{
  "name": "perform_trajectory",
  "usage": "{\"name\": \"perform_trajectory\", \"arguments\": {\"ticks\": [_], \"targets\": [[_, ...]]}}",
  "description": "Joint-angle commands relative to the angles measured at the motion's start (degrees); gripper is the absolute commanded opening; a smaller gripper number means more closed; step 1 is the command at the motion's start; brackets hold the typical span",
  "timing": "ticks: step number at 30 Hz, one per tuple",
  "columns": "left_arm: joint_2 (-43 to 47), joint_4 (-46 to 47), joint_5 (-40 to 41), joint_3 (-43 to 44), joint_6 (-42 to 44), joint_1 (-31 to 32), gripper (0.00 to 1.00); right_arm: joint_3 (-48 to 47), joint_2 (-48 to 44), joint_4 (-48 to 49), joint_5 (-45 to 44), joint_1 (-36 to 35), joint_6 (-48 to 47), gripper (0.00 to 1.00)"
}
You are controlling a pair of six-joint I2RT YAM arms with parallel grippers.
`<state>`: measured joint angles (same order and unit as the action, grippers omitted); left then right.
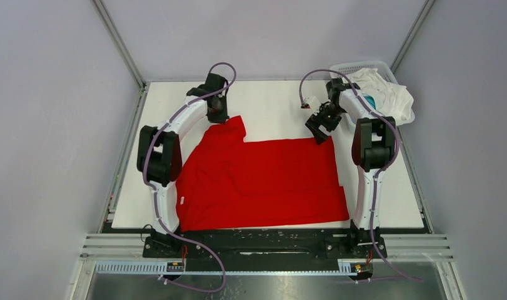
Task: Fold and stack the t-shirts
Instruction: Grab the side of the flattened tshirt furthest away from the robot with both arms
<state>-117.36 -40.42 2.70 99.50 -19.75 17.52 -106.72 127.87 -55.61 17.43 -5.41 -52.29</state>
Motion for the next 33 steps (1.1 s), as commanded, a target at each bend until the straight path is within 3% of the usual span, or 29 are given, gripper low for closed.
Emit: {"name": "perform_trajectory", "arguments": {"ticks": [1, 14, 18, 20, 25, 30, 33], "targets": [[5.38, 2.98, 2.12, -1.43, -0.45, 0.89, 0.0, -3.57, 1.23, -4.09, -2.02, 1.53, 2.2, 0.98], [7.87, 3.14, 4.48, -2.82, -0.64, 1.29, 0.0, -3.4, 4.65, -7.09, 2.35, 2.26, 1.37, 0.99], [8.2, 3.16, 4.63, -3.02, -0.73, 1.46, 0.0, -2.91, 4.66, -8.09, 2.78, 2.25, 0.76, 0.93], [8.43, 3.18, 4.73, -3.02, -0.8, 1.44, 0.0, -3.22, 4.74, -9.08, 3.44, 2.25, -0.21, 0.87], [9.05, 4.06, 4.98, -3.88, -0.82, 1.45, 0.0, -3.87, 4.15, -6.72, 2.97, 2.25, 1.71, 0.57], [8.97, 4.3, 5.03, -4.3, -0.95, 1.68, 0.0, -5.17, 3.67, -2.65, 1.29, 2.25, 5.4, 0.46], [9.05, 4.38, 5.08, -4.32, -0.99, 1.77, 0.0, -5.09, 3.0, -1.71, 1.51, 2.25, 6.01, 0.32]]}}
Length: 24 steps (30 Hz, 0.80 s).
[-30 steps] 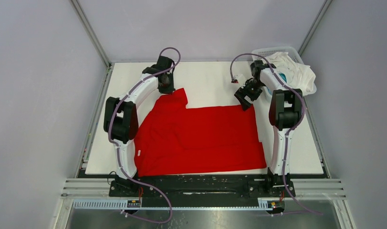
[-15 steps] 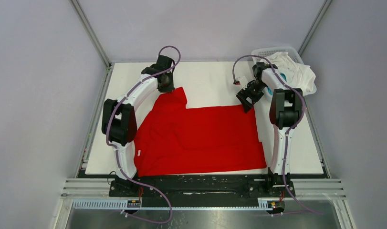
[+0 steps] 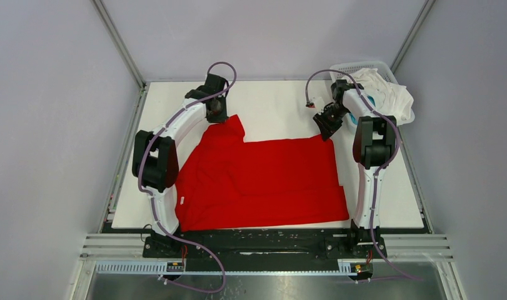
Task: Fold and stack the t-shirts
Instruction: Grab the side of the flattened tshirt furthest away from the robot with both arms
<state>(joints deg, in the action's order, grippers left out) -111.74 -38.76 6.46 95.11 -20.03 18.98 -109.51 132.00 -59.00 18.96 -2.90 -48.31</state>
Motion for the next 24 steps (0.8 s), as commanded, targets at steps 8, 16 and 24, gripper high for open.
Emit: {"name": "perform_trajectory", "arguments": {"ticks": [8, 16, 24], "targets": [[4.21, 3.42, 1.32, -0.86, -1.2, 0.35, 0.0, 1.0, -3.18, -3.53, 0.11, -2.0, -8.0, 0.09], [8.29, 5.76, -0.81, -6.22, -3.06, 0.5, 0.0, 12.28, -12.83, 2.87, -2.61, -4.6, -13.92, 0.0], [15.01, 9.63, -3.59, -13.92, -3.9, 1.43, 0.0, 27.8, -25.54, 14.65, -3.75, -6.2, -6.42, 0.0]]}}
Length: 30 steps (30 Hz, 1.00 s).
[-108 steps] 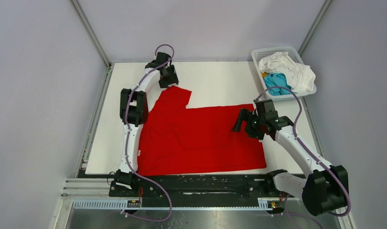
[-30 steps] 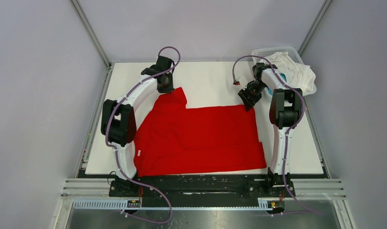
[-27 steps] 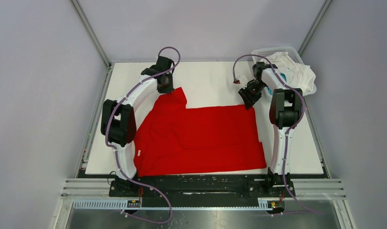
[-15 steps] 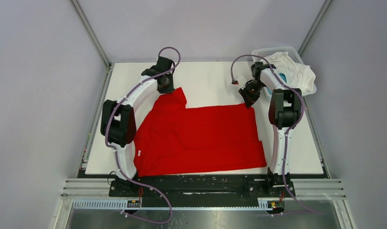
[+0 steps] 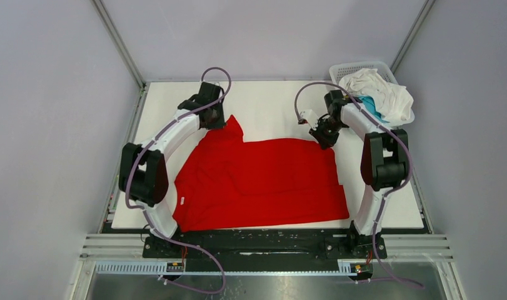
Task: Fold and stack the t-shirts
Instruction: Grab the side of the flattened tshirt furthest away from the robot with both arms, then fold the other side of the tshirt into a rectangle
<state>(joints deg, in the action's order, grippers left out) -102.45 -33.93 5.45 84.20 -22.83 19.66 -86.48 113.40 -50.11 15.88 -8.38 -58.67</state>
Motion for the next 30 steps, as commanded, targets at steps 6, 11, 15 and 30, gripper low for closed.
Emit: {"name": "perform_trajectory", "arguments": {"ticks": [6, 11, 15, 30], "targets": [[11.96, 4.78, -1.01, -8.67, -1.37, 2.71, 0.0, 13.93, -14.56, 8.45, -3.27, -3.1, 7.23, 0.0], [19.27, 4.49, 2.07, -15.57, -3.3, 3.89, 0.0, 18.82, -20.68, 9.52, -6.61, -3.4, 10.42, 0.0], [25.58, 3.62, 3.94, -20.99, -5.63, 4.7, 0.0, 21.51, -24.75, 9.16, -9.68, -3.64, 11.25, 0.0], [44.35, -1.41, 5.09, -32.0, -14.74, 6.44, 0.0, 25.04, -30.51, 8.91, -18.02, -5.65, 16.42, 0.02]]}}
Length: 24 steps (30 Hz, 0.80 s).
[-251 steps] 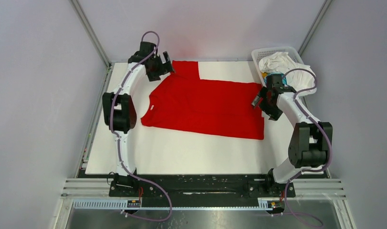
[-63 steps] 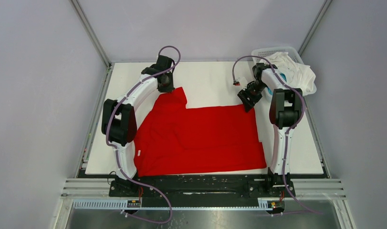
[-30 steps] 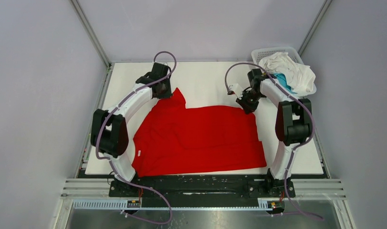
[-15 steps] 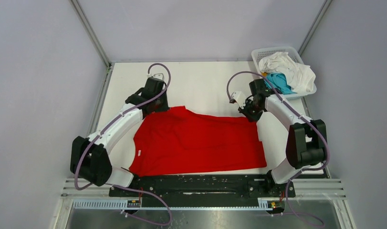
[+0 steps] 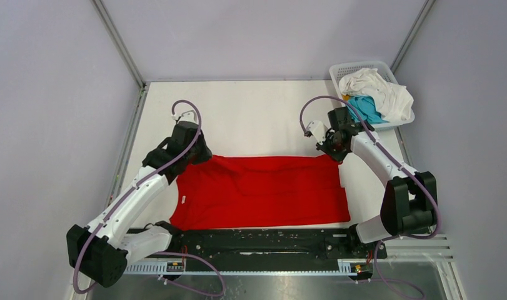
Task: Fold and stack the t-shirts
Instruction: Fold the other side of the tshirt into a rectangle
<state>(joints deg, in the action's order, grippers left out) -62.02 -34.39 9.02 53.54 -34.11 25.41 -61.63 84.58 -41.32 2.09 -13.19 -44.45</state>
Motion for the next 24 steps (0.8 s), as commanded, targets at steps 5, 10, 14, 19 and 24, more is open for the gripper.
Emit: {"name": "perform_trajectory", "arguments": {"ticks": [5, 10, 14, 19, 24], "targets": [[9.69, -3.82, 1.8, -2.96, -4.27, 1.46, 0.0, 0.92, -2.46, 0.92, -7.3, -1.37, 3.41, 0.01], [13.6, -6.66, 2.74, -5.44, -6.47, 1.75, 0.0, 1.87, -5.11, 0.17, -7.74, -2.47, 6.37, 0.01], [14.68, -8.45, 3.83, -6.92, -7.83, 1.7, 0.0, 3.85, -7.05, -0.95, -7.89, -4.52, 10.54, 0.01], [16.01, -10.46, 4.3, -7.73, -8.81, 1.84, 0.0, 8.99, -10.01, -1.39, -11.69, -7.74, 15.24, 0.01], [18.09, -13.37, 4.67, -8.32, -9.13, 1.79, 0.0, 12.82, -12.08, -1.09, -14.26, -8.49, 18.71, 0.03]]}}
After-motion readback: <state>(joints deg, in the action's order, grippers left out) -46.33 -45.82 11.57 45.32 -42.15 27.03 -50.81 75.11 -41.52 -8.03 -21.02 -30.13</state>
